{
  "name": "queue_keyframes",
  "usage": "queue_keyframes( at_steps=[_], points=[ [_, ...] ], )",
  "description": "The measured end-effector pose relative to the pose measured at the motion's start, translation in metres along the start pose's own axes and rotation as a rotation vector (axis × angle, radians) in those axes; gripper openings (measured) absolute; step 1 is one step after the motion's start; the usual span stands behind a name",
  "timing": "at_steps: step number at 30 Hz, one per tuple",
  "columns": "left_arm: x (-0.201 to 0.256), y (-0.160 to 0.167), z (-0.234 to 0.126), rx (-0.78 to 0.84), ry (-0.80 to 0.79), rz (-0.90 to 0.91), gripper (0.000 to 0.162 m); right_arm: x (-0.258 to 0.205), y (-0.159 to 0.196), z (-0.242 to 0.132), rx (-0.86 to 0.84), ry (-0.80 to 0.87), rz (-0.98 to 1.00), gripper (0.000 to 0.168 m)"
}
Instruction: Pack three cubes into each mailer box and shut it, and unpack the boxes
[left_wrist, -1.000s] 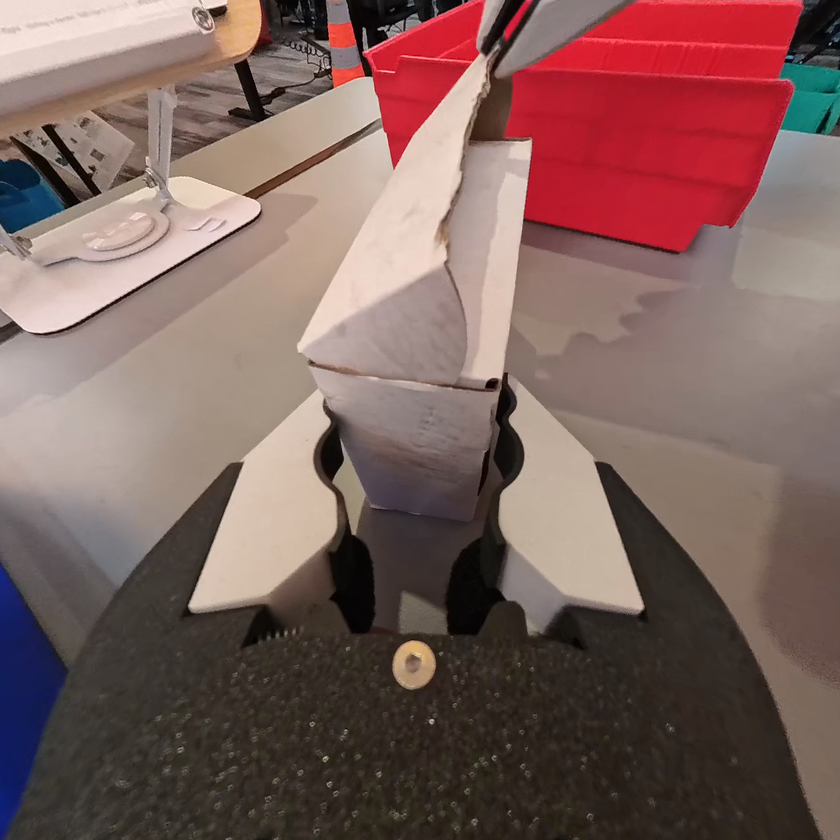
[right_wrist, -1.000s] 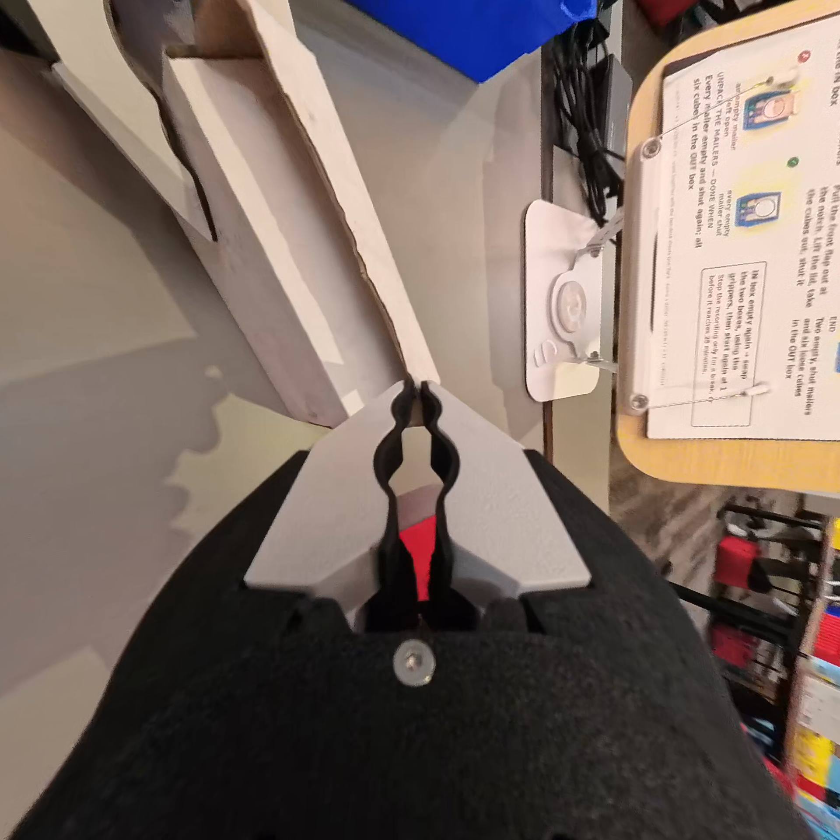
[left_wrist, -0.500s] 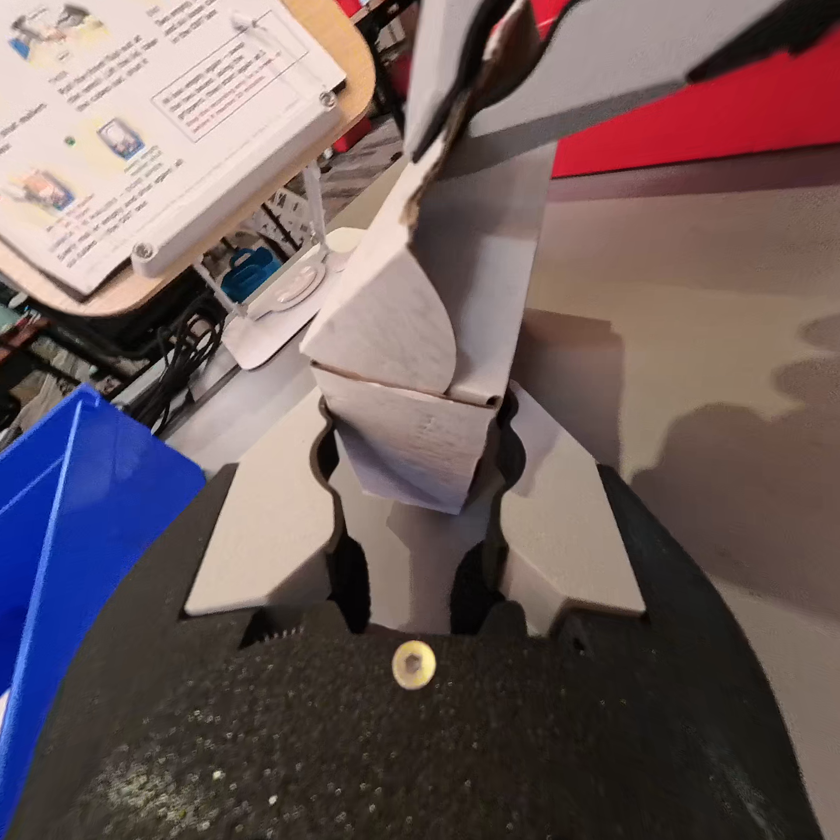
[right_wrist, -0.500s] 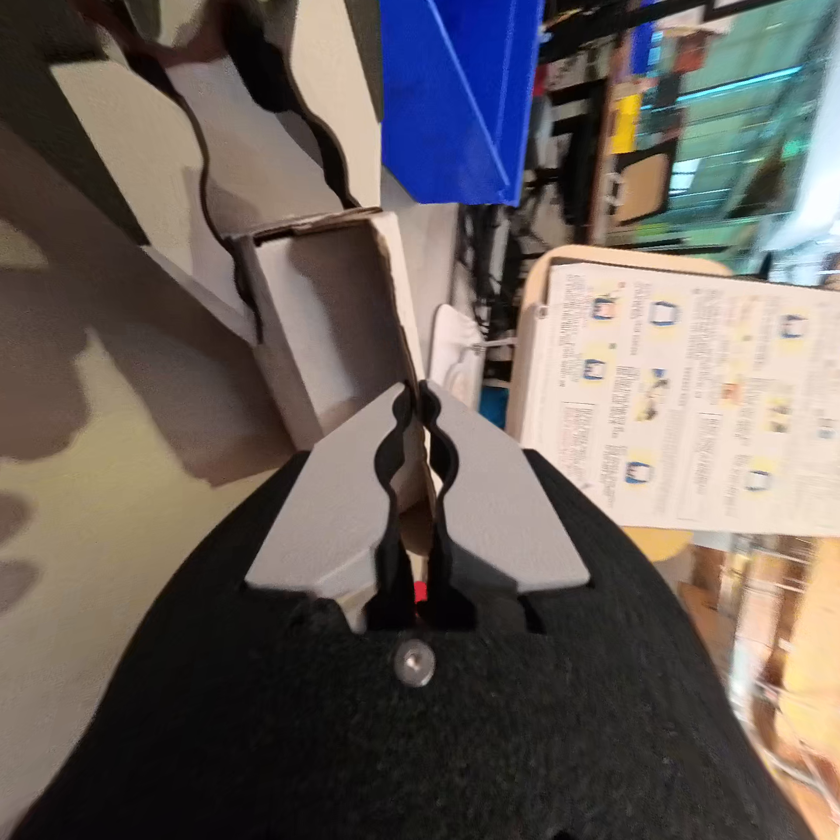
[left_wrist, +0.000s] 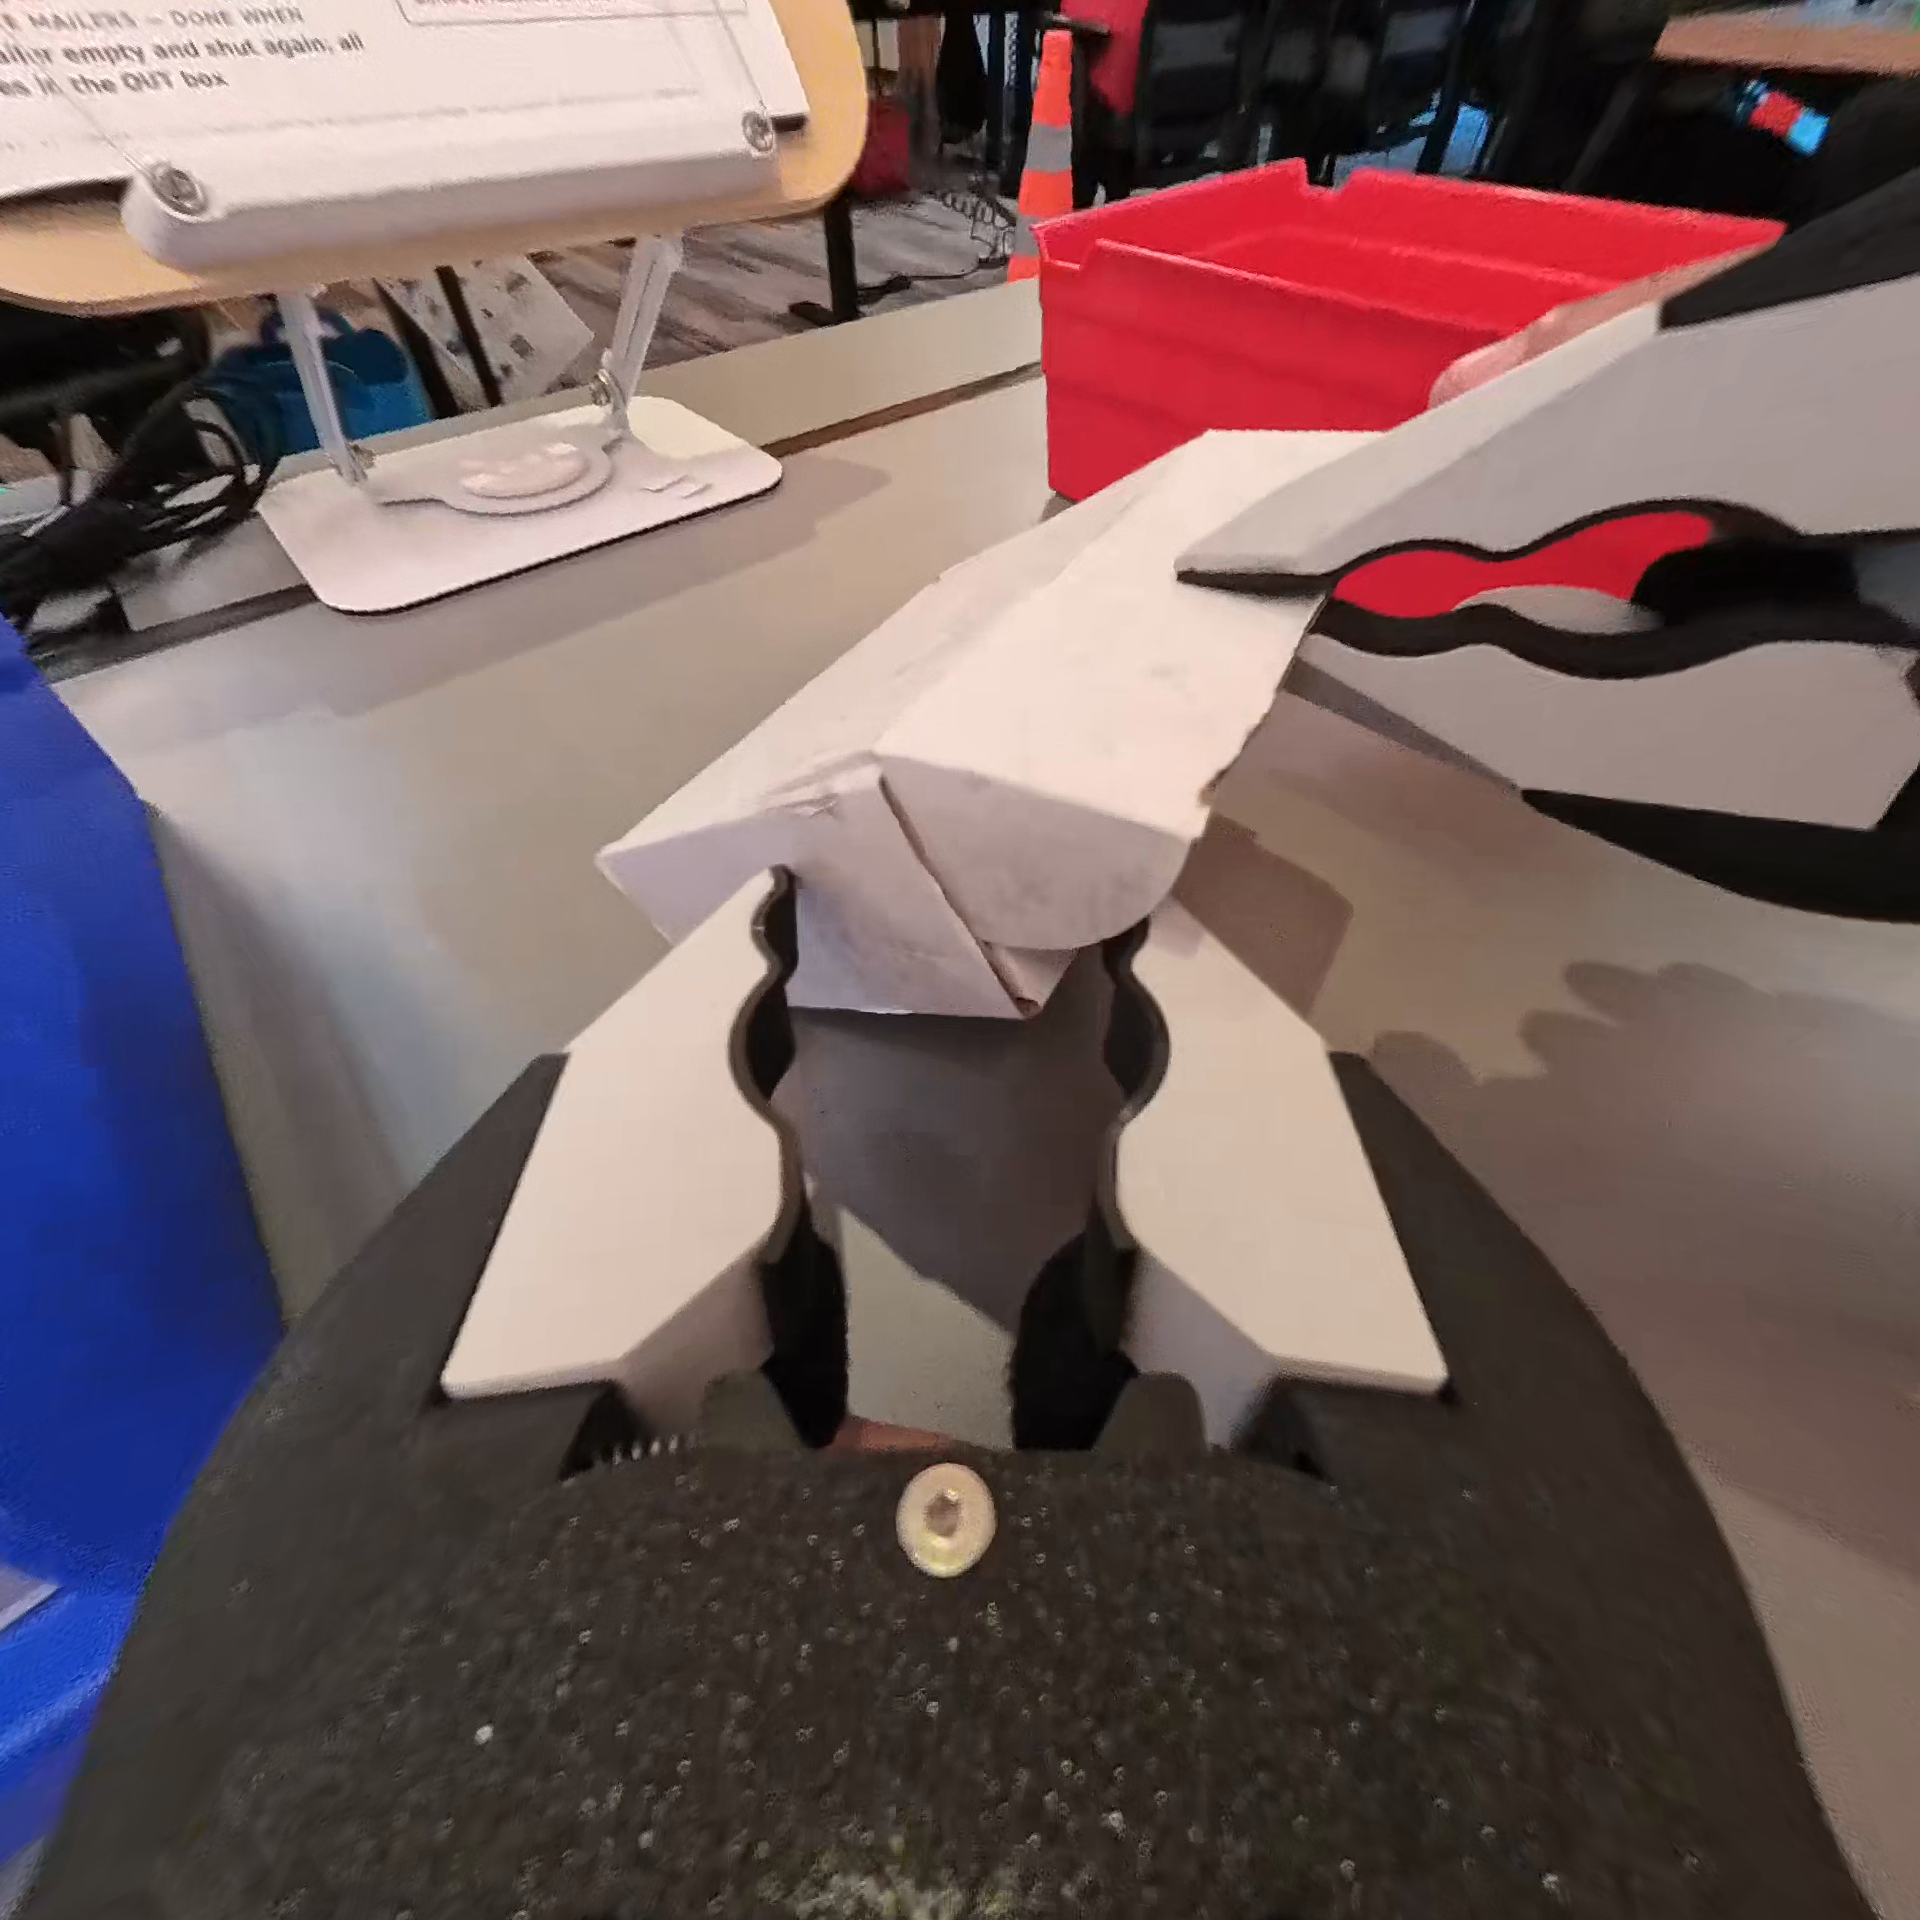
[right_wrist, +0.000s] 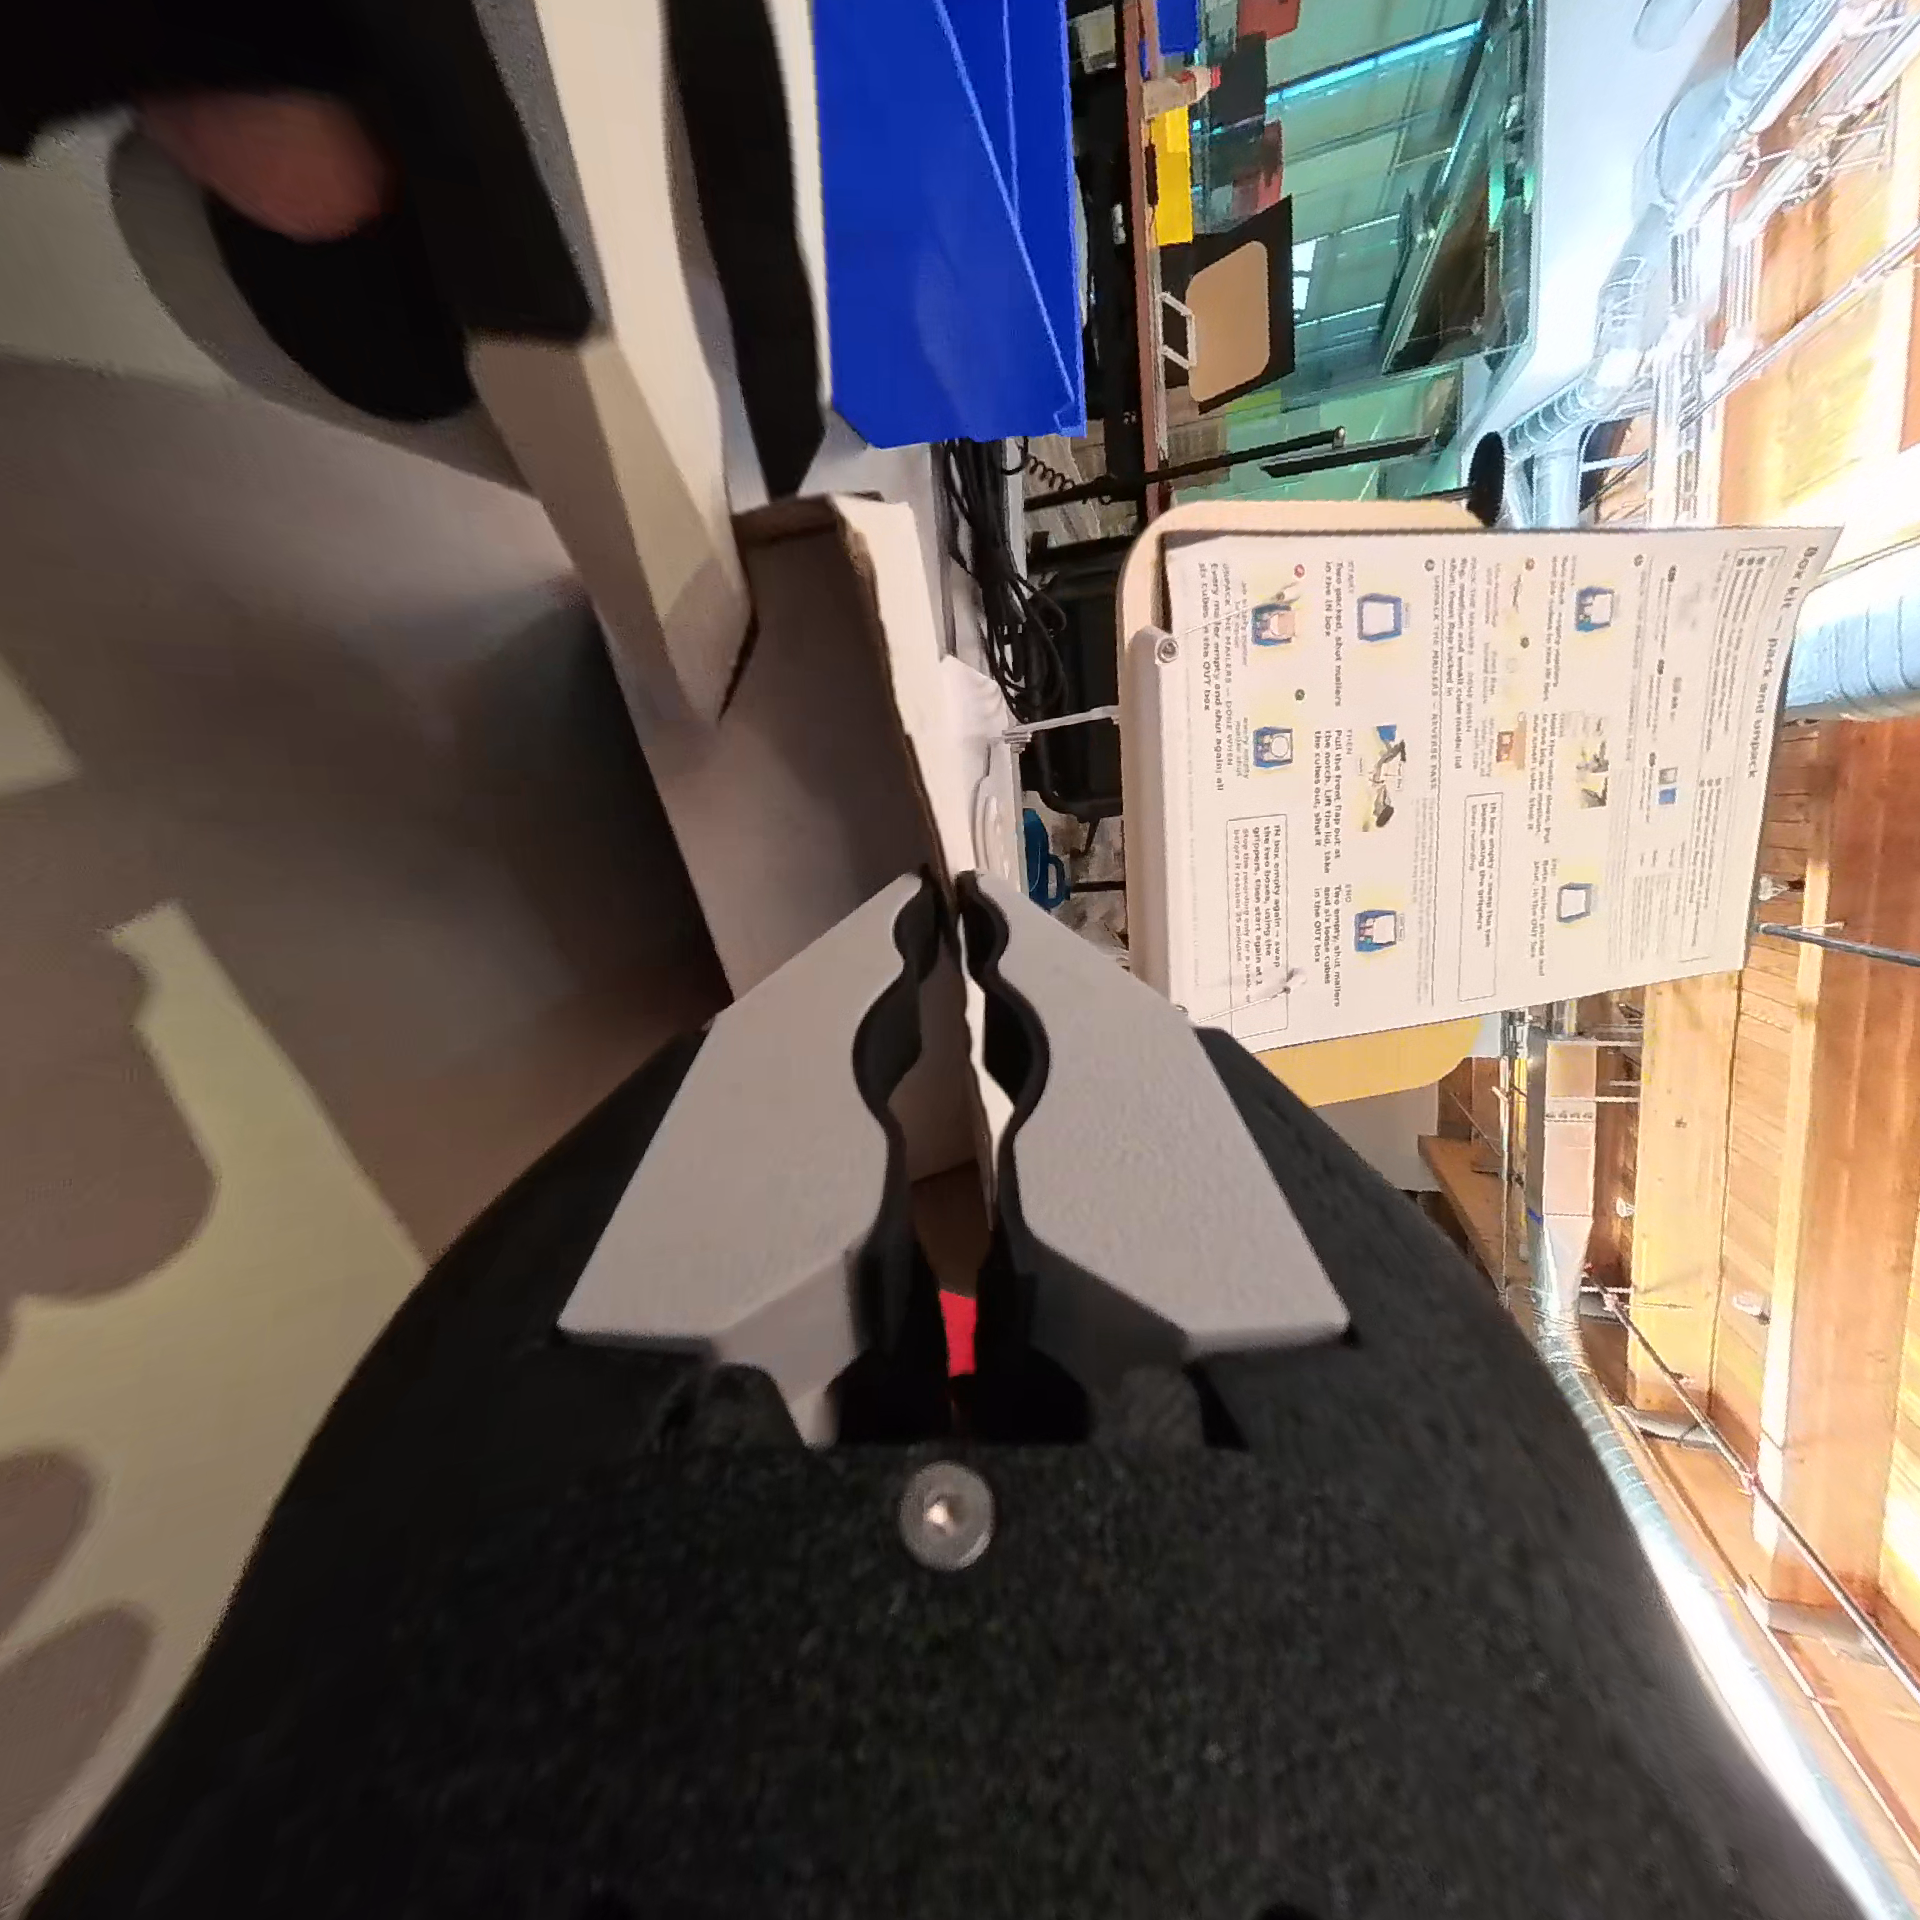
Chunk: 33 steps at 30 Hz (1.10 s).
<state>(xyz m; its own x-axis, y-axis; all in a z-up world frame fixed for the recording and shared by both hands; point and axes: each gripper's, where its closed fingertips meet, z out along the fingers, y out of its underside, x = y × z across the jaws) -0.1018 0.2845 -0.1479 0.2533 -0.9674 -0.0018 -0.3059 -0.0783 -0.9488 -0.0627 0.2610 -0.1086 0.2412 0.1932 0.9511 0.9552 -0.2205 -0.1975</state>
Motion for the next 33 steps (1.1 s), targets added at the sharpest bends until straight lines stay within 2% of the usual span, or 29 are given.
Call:
queue_keyframes(
  at_steps=[2,8,11,18,20,23,25,28,31,33],
  points=[
    [-0.001,0.002,0.001,-0.017,-0.033,0.041,0.051,0.0,0.001,-0.001,-0.008,-0.002,-0.018,0.003],
    [0.003,0.008,-0.001,-0.051,-0.049,0.077,0.048,0.0,0.0,-0.007,-0.009,-0.06,-0.025,0.001],
    [0.006,0.028,0.001,-0.161,-0.054,0.121,0.039,0.003,-0.005,-0.013,0.006,-0.1,0.039,0.001],
    [0.011,0.04,0.004,-0.236,0.014,0.102,0.034,0.013,-0.002,-0.016,0.002,-0.201,0.062,0.001],
    [0.011,0.038,0.001,-0.223,0.052,0.082,0.034,0.013,-0.002,-0.018,0.01,-0.248,0.064,0.001],
    [0.009,0.018,-0.01,-0.091,0.086,0.046,0.034,0.012,0.0,-0.02,0.019,-0.286,0.053,0.001],
    [0.009,0.007,-0.015,-0.031,0.102,0.051,0.028,0.012,0.001,-0.021,0.022,-0.289,0.048,0.001],
    [0.016,0.007,-0.009,-0.048,0.144,0.097,0.018,0.012,-0.001,-0.02,0.026,-0.291,0.03,0.001],
    [0.01,0.015,-0.001,-0.081,0.099,0.143,0.0,0.015,-0.002,-0.018,0.031,-0.29,0.026,0.001],
    [0.011,0.016,0.0,-0.085,0.115,0.136,0.0,0.026,-0.001,-0.014,0.041,-0.27,0.029,0.001]
  ],
)
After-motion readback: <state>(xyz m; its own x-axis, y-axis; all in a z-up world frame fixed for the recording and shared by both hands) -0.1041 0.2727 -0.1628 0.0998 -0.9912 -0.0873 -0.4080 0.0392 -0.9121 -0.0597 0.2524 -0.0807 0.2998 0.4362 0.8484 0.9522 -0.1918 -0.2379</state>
